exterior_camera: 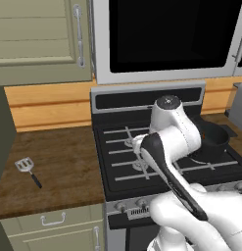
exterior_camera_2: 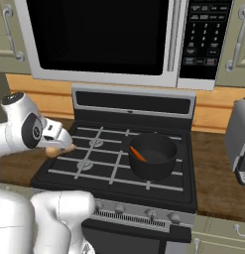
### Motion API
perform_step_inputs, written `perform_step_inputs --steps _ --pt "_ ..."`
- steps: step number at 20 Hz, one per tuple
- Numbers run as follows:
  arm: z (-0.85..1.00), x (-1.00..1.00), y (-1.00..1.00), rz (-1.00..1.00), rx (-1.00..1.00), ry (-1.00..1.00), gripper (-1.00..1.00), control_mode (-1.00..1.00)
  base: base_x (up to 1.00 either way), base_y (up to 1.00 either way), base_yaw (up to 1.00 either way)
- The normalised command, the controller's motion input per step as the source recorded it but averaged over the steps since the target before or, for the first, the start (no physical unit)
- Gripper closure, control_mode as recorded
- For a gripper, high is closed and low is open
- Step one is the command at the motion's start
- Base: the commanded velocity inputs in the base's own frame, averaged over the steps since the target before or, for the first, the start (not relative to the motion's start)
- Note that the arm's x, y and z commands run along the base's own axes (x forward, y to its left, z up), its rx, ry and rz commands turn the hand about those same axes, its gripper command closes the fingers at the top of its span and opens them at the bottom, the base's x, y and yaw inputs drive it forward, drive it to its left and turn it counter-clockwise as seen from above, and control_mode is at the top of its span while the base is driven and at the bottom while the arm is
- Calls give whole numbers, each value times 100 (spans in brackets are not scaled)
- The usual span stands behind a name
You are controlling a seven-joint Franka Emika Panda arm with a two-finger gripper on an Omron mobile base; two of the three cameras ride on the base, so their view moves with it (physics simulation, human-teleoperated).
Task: Put the squash and carrot in the pot. Retrieve the spatula and lightly stir the vegetables in the pot.
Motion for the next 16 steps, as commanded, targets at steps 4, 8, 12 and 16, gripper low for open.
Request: perform_step_inputs --steps 4,8,12,16 --pt "23 6 -100 -12 21 14 100 -100 0 0 0" --pt "40 13 -100 -17 15 12 100 -100 0 0 0" --pt "40 15 -100 -20 9 5 100 -100 0 0 0" --pt "18 25 -100 -26 4 3 100 -100 0 0 0"
